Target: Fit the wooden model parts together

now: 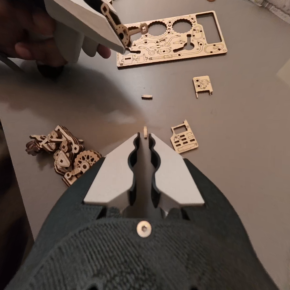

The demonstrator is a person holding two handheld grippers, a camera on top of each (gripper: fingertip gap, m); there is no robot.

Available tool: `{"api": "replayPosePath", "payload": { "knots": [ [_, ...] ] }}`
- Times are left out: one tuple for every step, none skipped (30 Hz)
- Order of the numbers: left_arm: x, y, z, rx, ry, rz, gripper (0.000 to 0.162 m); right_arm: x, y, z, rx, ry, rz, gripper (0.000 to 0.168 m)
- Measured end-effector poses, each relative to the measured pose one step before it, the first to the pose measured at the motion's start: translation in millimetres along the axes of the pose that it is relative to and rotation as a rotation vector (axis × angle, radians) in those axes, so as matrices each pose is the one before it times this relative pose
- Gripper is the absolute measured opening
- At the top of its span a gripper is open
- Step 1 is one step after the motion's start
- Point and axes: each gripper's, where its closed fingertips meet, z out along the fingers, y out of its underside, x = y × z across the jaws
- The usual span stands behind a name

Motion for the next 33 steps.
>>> {"api": "replayPosePath", "payload": {
  "knots": [
    [0.50, 0.21, 0.08, -0.0010, 0.0022, 0.0006, 0.003, 0.40, -0.50, 1.06, -0.0012, 0.0069, -0.0009, 0.007],
    [0.42, 0.36, 0.18, -0.0023, 0.0015, 0.0011, 0.003, 1.00, -0.55, 0.95, -0.0014, 0.0101, 0.0008, 0.003],
    [0.86, 0.50, 0.37, -0.0036, 0.0044, 0.0019, 0.003, -0.21, -0.62, 0.81, -0.0009, 0.0005, 0.0005, 0.003],
    [1.11, 0.70, 0.45, -0.0045, 0.0047, 0.0023, 0.003, -0.62, -0.48, 0.63, -0.0018, -0.0053, 0.0058, 0.003],
    [1.65, 0.78, 0.44, -0.0045, 0.0063, 0.0035, 0.003, -1.64, -1.10, 0.31, 0.0000, -0.0120, 0.0153, 0.003],
    [1.87, 0.98, 0.48, -0.0055, 0.0057, 0.0054, 0.003, -2.45, -5.03, -1.28, 0.0245, -0.0150, 0.0186, 0.003],
    [1.95, 1.09, 0.67, -0.0074, 0.0040, 0.0095, 0.003, -3.56, -10.14, -3.50, 0.0543, -0.0190, 0.0188, 0.003],
    [1.60, 0.92, 0.64, -0.0063, -0.0001, 0.0125, 0.003, -4.58, -13.16, -5.06, 0.0672, -0.0257, 0.0238, 0.003],
    [2.12, 0.92, 0.47, -0.0053, 0.0021, 0.0124, 0.003, -5.40, -13.39, -4.96, 0.0671, -0.0325, 0.0324, 0.002],
    [1.64, 0.72, 0.38, -0.0042, -0.0010, 0.0111, 0.003, -4.90, -11.41, -4.09, 0.0603, -0.0317, 0.0381, 0.002],
    [2.25, 0.94, 0.50, -0.0056, 0.0034, 0.0114, 0.003, -3.72, -7.11, -2.46, 0.0439, -0.0276, 0.0351, 0.002],
    [2.84, 1.27, 0.63, -0.0075, 0.0082, 0.0109, 0.003, -1.61, -1.93, -0.89, 0.0192, -0.0167, 0.0296, 0.002],
    [3.76, 2.07, 1.21, -0.0132, 0.0166, 0.0080, 0.003, 0.40, 1.97, 0.24, 0.0001, -0.0071, 0.0234, 0.002],
    [3.82, 3.07, 1.89, -0.0200, 0.0185, 0.0009, 0.003, 1.45, 2.54, 0.27, -0.0022, -0.0008, 0.0204, 0.002],
    [3.11, 2.96, 1.95, -0.0182, 0.0157, -0.0048, 0.003, 0.97, -0.09, -0.45, 0.0101, -0.0019, 0.0210, 0.002],
    [3.76, 2.22, 1.53, -0.0125, 0.0226, -0.0076, 0.003, -0.69, -3.10, -1.26, 0.0228, -0.0136, 0.0225, 0.002],
    [2.96, 1.63, 1.16, -0.0078, 0.0221, -0.0135, 0.003, -1.71, -5.13, -2.00, 0.0310, -0.0207, 0.0252, 0.002],
    [1.30, 0.41, 0.40, 0.0020, 0.0151, -0.0190, 0.003, -1.95, -5.14, -2.16, 0.0308, -0.0238, 0.0238, 0.002],
    [1.40, -0.74, -0.13, 0.0100, 0.0195, -0.0221, 0.003, -0.31, -2.49, -1.50, 0.0155, -0.0151, 0.0198, 0.002],
    [1.21, -0.64, -0.24, 0.0098, 0.0227, -0.0274, 0.003, 2.30, 0.63, -0.65, -0.0017, 0.0017, 0.0127, 0.002],
    [1.06, 0.03, -0.02, 0.0041, 0.0244, -0.0303, 0.003, 3.12, 2.05, 0.07, -0.0079, 0.0090, 0.0034, 0.002],
    [1.68, 0.17, 0.22, 0.0022, 0.0288, -0.0292, 0.003, 2.20, 2.04, 0.50, -0.0091, 0.0087, -0.0003, 0.002],
    [0.71, 0.01, 0.28, 0.0030, 0.0206, -0.0274, 0.003, 1.37, 1.71, 0.82, -0.0085, 0.0078, -0.0005, 0.002],
    [0.82, -0.54, 0.07, 0.0067, 0.0172, -0.0203, 0.003, 0.67, 1.14, 0.88, -0.0063, 0.0073, -0.0022, 0.002],
    [1.40, -0.86, -0.17, 0.0084, 0.0161, -0.0119, 0.003, 0.29, 0.59, 0.83, -0.0023, 0.0077, -0.0053, 0.002],
    [0.99, -0.41, -0.16, 0.0041, 0.0094, -0.0037, 0.003, 0.52, 0.06, 0.57, 0.0003, 0.0096, -0.0065, 0.002],
    [0.85, 0.13, -0.02, -0.0002, 0.0046, 0.0033, 0.003, 0.01, -0.15, 0.33, 0.0015, 0.0041, -0.0070, 0.002],
    [1.51, 0.33, 0.13, -0.0021, 0.0072, 0.0063, 0.003, 0.43, -0.36, -0.01, 0.0021, 0.0031, -0.0033, 0.002],
    [1.97, 0.71, 0.34, -0.0038, 0.0101, 0.0070, 0.003, 0.23, -0.52, -0.18, 0.0040, -0.0008, 0.0009, 0.002],
    [2.16, 1.00, 0.60, -0.0061, 0.0110, 0.0053, 0.003, -0.37, -0.95, -0.37, 0.0071, -0.0081, 0.0064, 0.002],
    [2.19, 1.02, 0.71, -0.0062, 0.0124, 0.0035, 0.003, -0.28, -0.62, -0.38, 0.0046, -0.0101, 0.0145, 0.002],
    [1.72, 0.81, 0.68, -0.0042, 0.0100, 0.0012, 0.003, -1.17, -0.25, -0.23, 0.0032, -0.0171, 0.0169, 0.002],
    [1.32, 0.51, 0.49, -0.0024, 0.0081, 0.0010, 0.003, -2.49, -0.42, -0.10, 0.0047, -0.0255, 0.0189, 0.002]
  ]
}}
